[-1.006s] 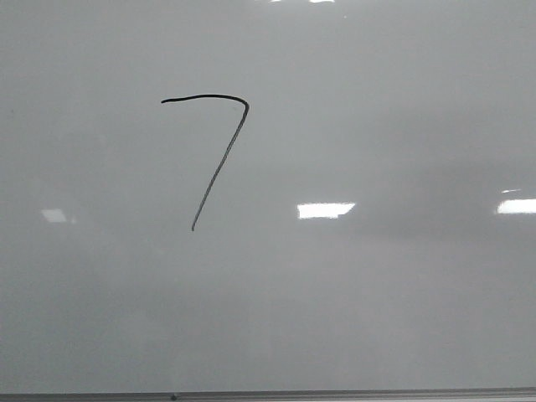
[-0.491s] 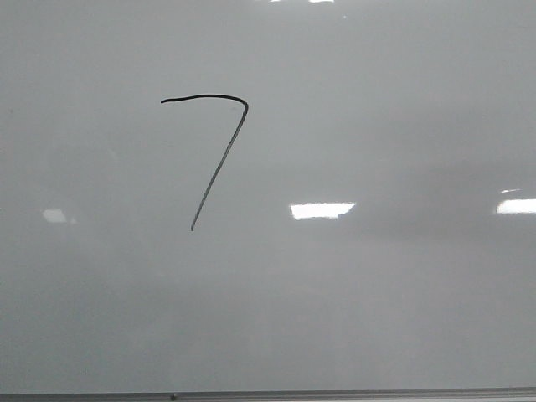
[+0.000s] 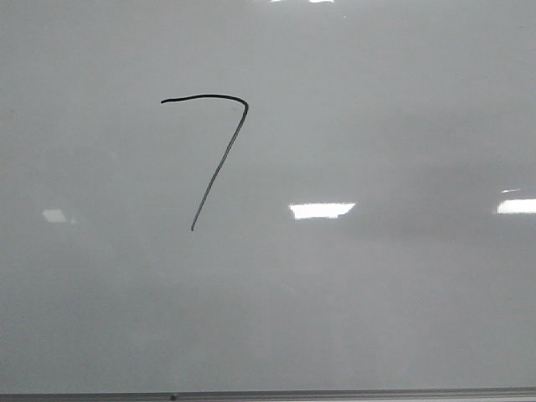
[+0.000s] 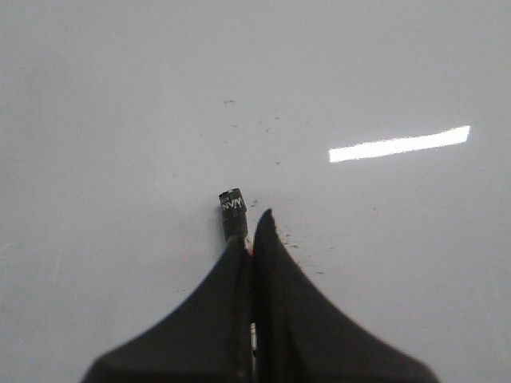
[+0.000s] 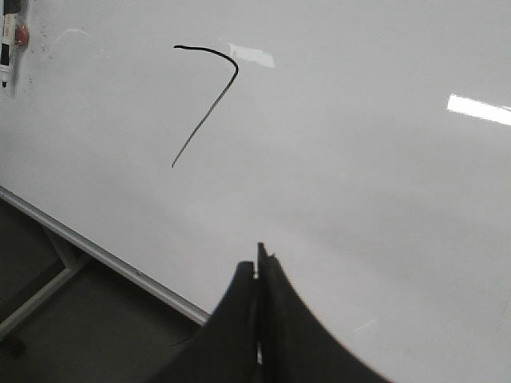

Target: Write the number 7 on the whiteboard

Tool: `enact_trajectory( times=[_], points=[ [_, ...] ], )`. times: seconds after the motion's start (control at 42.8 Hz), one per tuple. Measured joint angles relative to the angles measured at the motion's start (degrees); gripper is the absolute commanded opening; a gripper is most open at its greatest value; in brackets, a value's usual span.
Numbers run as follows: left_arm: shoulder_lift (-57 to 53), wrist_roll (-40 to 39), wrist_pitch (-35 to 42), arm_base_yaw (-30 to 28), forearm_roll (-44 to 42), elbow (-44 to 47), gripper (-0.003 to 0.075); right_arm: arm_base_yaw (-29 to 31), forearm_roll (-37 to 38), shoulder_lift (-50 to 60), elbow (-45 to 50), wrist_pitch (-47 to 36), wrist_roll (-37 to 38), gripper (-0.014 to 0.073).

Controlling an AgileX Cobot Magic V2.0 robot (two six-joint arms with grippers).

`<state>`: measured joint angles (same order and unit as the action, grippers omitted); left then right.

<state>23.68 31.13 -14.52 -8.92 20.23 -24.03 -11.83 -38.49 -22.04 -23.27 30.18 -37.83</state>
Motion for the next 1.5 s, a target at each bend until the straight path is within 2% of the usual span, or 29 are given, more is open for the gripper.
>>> enact_trajectory(
  times=[0.07,0.234,0.304,0.444,0.561,0.702,1.497],
  points=[
    [-0.5,-3.3,1.3,1.0,-3.6,1.2,-0.0020,0.0,0.0,0.0,0.0,0.0,0.0,-0.0068],
    [-4.9,-18.0,7.4,7.8,-17.2,7.1,-0.0020,0.0,0.0,0.0,0.0,0.0,0.0,-0.0068],
    [-8.7,-21.6,9.0,9.5,-18.6,10.8,-0.0020,0.0,0.0,0.0,0.0,0.0,0.0,-0.0068],
    [-17.7,-26.9,8.6,9.5,-19.0,17.9,-0.0020,0.0,0.0,0.0,0.0,0.0,0.0,-0.0068],
    [-23.3,-28.0,7.0,8.4,-18.2,21.7,-0.0020,0.0,0.0,0.0,0.0,0.0,0.0,-0.0068],
    [-23.9,-28.3,6.3,7.0,-17.9,24.2,-0.0020,0.0,0.0,0.0,0.0,0.0,0.0,-0.0068],
    [-23.9,-28.3,5.6,6.7,-17.9,24.2,-0.0020,0.0,0.0,0.0,0.0,0.0,0.0,-0.0068]
  ],
)
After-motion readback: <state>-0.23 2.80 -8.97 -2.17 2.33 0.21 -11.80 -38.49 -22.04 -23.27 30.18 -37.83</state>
